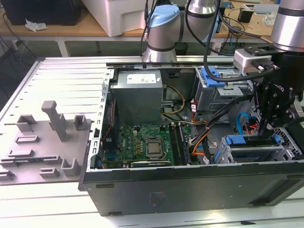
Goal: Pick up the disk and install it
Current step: 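Insert the first disk wire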
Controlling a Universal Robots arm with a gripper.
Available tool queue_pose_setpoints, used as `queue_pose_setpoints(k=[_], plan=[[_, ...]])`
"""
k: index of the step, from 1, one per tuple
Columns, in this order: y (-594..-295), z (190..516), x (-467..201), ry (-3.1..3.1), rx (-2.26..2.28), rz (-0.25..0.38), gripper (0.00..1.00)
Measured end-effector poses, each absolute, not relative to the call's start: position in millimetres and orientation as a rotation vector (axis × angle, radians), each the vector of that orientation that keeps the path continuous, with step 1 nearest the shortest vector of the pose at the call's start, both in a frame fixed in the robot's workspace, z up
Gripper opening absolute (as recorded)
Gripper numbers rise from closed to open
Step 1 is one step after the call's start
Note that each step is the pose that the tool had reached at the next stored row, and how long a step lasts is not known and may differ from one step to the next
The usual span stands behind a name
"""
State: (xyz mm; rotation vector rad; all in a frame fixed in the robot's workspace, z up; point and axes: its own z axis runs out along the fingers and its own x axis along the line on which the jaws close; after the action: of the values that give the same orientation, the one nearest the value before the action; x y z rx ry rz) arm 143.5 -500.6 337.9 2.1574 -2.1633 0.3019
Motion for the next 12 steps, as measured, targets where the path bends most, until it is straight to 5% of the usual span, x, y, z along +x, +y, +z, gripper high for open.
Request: queue_pose_setpoints(k=[12], plan=[[-500.6,340.2,143.5,-2.164,2.157,0.302,0.17]])
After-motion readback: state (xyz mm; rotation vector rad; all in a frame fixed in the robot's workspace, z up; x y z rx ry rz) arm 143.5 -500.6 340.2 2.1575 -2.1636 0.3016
